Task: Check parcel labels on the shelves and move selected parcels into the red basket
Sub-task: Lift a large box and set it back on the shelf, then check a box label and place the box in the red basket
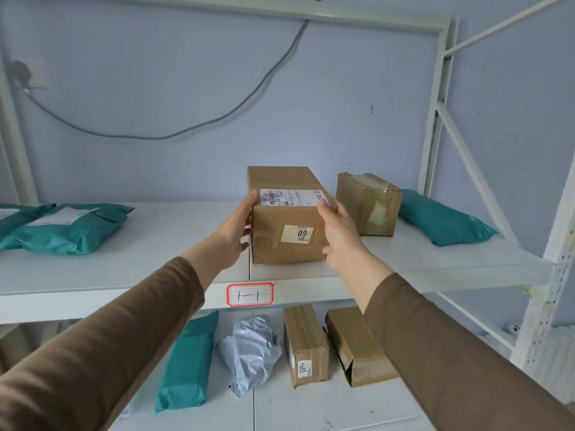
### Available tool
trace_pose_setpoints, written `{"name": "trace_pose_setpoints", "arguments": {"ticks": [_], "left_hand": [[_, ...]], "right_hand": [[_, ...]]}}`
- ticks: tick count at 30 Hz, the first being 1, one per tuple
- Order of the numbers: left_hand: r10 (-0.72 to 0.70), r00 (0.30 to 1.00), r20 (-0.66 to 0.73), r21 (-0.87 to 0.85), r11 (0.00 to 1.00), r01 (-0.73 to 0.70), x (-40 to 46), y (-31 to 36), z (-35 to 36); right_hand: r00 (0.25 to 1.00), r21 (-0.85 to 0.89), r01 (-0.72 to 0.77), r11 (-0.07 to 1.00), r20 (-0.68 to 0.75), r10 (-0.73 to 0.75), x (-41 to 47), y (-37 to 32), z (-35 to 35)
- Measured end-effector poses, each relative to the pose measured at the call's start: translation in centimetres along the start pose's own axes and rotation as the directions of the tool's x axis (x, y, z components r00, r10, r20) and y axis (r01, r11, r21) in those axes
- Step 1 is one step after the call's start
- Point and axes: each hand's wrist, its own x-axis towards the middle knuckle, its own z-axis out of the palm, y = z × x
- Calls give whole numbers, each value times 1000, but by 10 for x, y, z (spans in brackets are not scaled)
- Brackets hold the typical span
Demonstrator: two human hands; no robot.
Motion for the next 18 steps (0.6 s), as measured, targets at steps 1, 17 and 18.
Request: {"name": "trace_pose_setpoints", "arguments": {"ticks": [1,17,18], "left_hand": [[-7,1000,2,-19,1000,8,8,0,0],[-60,989,-134,-66,997,51,73,3,4],[-42,986,-164,-38,999,36,71,4,6]], "right_hand": [[1000,-17,-5,1000,-9,5,8,1,5],[999,-161,-43,986,-2,43,73,1,31],[999,-183,-36,982,14,39,72,2,28]]}}
